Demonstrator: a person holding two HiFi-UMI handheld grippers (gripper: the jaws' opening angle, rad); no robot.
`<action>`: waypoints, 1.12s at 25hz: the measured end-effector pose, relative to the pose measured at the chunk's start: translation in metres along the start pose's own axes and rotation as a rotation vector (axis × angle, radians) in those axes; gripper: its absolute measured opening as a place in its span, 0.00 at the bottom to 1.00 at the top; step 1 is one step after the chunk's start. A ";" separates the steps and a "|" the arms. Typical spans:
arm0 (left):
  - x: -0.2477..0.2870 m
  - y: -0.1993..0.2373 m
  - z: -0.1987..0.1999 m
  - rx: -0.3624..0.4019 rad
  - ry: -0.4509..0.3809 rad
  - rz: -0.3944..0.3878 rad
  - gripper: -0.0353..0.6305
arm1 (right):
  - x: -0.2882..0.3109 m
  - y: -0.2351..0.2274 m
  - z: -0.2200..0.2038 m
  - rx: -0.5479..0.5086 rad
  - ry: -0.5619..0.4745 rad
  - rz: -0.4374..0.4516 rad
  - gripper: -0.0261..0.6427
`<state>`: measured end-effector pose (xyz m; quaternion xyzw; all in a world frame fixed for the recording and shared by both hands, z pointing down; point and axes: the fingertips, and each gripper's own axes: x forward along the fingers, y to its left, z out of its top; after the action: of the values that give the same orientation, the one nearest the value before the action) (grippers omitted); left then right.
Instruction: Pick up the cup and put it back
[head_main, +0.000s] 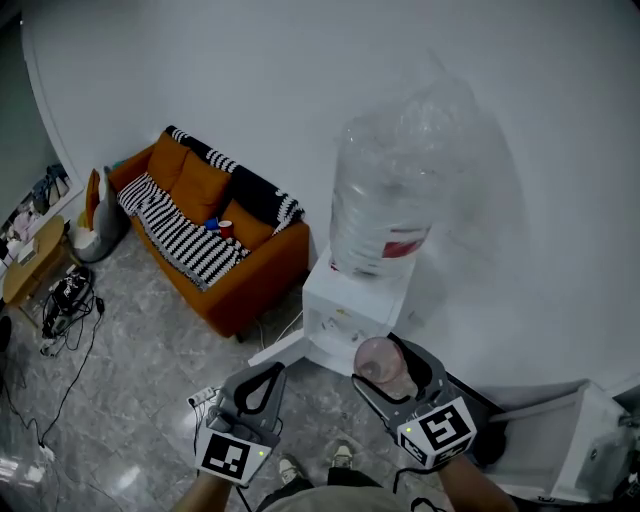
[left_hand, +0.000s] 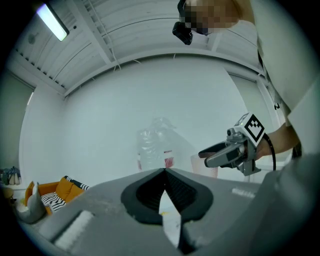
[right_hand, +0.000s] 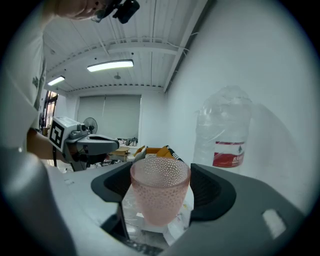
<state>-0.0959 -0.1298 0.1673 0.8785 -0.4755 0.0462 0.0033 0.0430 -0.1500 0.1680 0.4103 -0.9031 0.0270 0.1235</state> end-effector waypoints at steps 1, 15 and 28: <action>0.009 0.000 0.000 0.001 0.003 -0.007 0.06 | 0.004 -0.009 0.001 -0.015 -0.008 -0.015 0.59; 0.145 -0.001 -0.006 0.050 -0.023 -0.134 0.06 | 0.065 -0.140 -0.036 0.045 -0.024 -0.181 0.59; 0.211 -0.002 -0.072 -0.015 0.083 -0.160 0.06 | 0.123 -0.191 -0.140 0.111 0.073 -0.229 0.59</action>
<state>0.0148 -0.3017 0.2572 0.9110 -0.4036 0.0785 0.0331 0.1360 -0.3452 0.3234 0.5157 -0.8424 0.0774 0.1357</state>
